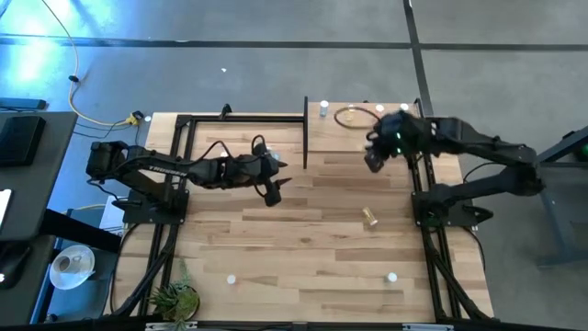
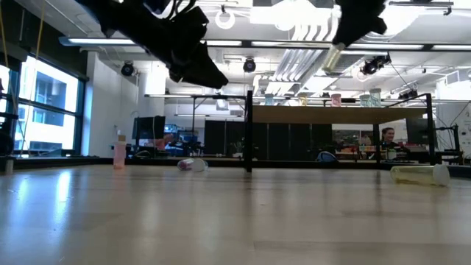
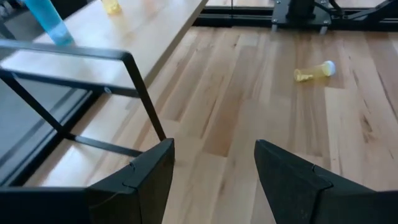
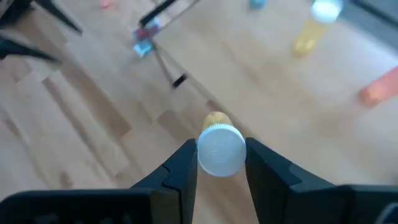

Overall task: Pick and place medicine bottles onto shelf by color
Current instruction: Put the right yellow medicine bottle aligned with the other yellow medicine bottle on the shelf, then put the bottom pink medicine bottle aligned with the other pink medicine bottle on the shelf

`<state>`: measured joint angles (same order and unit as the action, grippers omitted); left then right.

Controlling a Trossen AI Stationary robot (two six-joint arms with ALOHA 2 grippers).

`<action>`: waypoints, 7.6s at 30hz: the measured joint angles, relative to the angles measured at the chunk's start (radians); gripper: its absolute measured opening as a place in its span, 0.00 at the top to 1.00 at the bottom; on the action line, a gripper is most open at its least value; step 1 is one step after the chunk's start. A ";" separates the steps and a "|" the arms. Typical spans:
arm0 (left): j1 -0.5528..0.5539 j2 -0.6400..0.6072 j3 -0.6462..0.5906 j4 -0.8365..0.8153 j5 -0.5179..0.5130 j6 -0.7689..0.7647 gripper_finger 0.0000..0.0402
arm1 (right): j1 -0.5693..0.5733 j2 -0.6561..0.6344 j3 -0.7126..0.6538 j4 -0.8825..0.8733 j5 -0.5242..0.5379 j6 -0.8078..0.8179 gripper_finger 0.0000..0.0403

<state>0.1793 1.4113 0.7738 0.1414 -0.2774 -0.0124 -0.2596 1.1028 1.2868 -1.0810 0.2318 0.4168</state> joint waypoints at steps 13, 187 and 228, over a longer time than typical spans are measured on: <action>-0.016 0.000 0.000 -0.137 0.012 -0.100 0.47 | -0.250 0.308 0.343 -0.180 -0.041 -0.235 0.74; -1.137 0.068 -0.106 -0.407 -0.182 -1.189 0.47 | 0.254 0.130 -0.157 0.483 -0.175 -0.233 0.60; -1.134 0.301 -0.105 -0.179 -0.400 -1.223 0.56 | 0.254 0.130 -0.157 0.510 -0.175 -0.242 0.60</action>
<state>-0.9550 1.7123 0.6689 -0.0380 -0.6774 -1.2354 -0.0055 1.2324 1.1301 -0.5713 0.0566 0.1753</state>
